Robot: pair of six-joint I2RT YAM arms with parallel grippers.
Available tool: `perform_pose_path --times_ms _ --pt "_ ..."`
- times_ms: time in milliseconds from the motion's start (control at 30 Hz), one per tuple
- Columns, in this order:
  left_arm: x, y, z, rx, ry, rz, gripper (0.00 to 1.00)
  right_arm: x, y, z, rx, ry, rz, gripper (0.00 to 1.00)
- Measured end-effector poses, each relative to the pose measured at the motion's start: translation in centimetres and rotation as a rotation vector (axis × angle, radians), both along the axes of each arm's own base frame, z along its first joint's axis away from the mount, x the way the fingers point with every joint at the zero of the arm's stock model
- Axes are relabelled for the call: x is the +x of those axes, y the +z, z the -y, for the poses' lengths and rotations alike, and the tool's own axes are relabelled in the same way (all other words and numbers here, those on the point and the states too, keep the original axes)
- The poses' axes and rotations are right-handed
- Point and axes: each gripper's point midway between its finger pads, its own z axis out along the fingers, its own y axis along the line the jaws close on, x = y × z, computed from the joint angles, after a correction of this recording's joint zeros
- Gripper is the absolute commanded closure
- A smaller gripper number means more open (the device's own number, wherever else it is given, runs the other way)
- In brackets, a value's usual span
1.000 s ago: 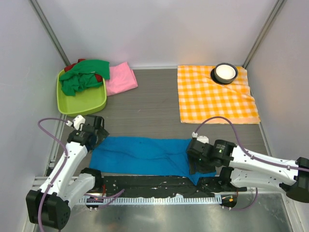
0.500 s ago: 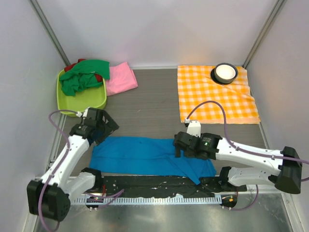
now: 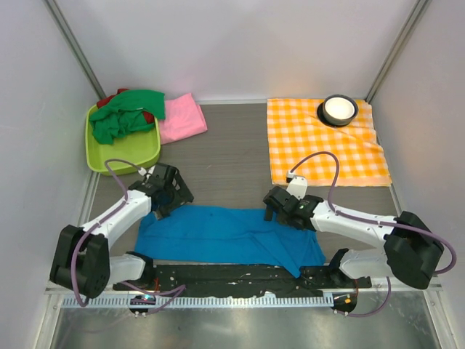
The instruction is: Fold and stack the t-shirts
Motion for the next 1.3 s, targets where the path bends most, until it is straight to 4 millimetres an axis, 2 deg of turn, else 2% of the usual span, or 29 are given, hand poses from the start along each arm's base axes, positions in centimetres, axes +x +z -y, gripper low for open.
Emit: perform_pose_path --times_ms 233,400,633,900,967,1067,1200,1300 --pt "0.2 -2.5 -0.9 0.066 0.019 -0.053 0.00 0.6 -1.6 0.3 0.001 -0.022 -0.016 0.01" --pt "1.4 -2.5 -0.9 0.088 0.031 -0.047 0.00 1.7 -2.4 1.2 -0.022 -0.052 -0.027 0.01" --pt "4.0 -2.5 -0.5 0.110 0.049 -0.039 0.00 6.1 -2.4 2.4 -0.055 -0.112 -0.018 0.01" --pt "8.2 -2.2 0.1 0.138 0.070 -0.017 0.00 11.6 -1.8 1.6 -0.111 -0.079 -0.001 0.01" --pt "9.1 -1.6 0.3 0.131 0.073 -0.001 0.00 12.1 -1.6 1.7 -0.125 -0.071 0.005 0.01" --pt "10.1 0.3 0.7 0.110 0.072 0.048 0.00 12.1 -0.7 2.2 -0.152 -0.065 0.018 0.01" --pt "9.9 4.5 0.8 0.071 0.071 0.137 0.00 11.2 2.3 1.9 -0.174 -0.021 0.076 0.05" --pt "9.5 7.3 0.7 0.043 0.073 0.207 0.00 10.6 4.1 0.9 -0.138 0.018 0.109 0.13"
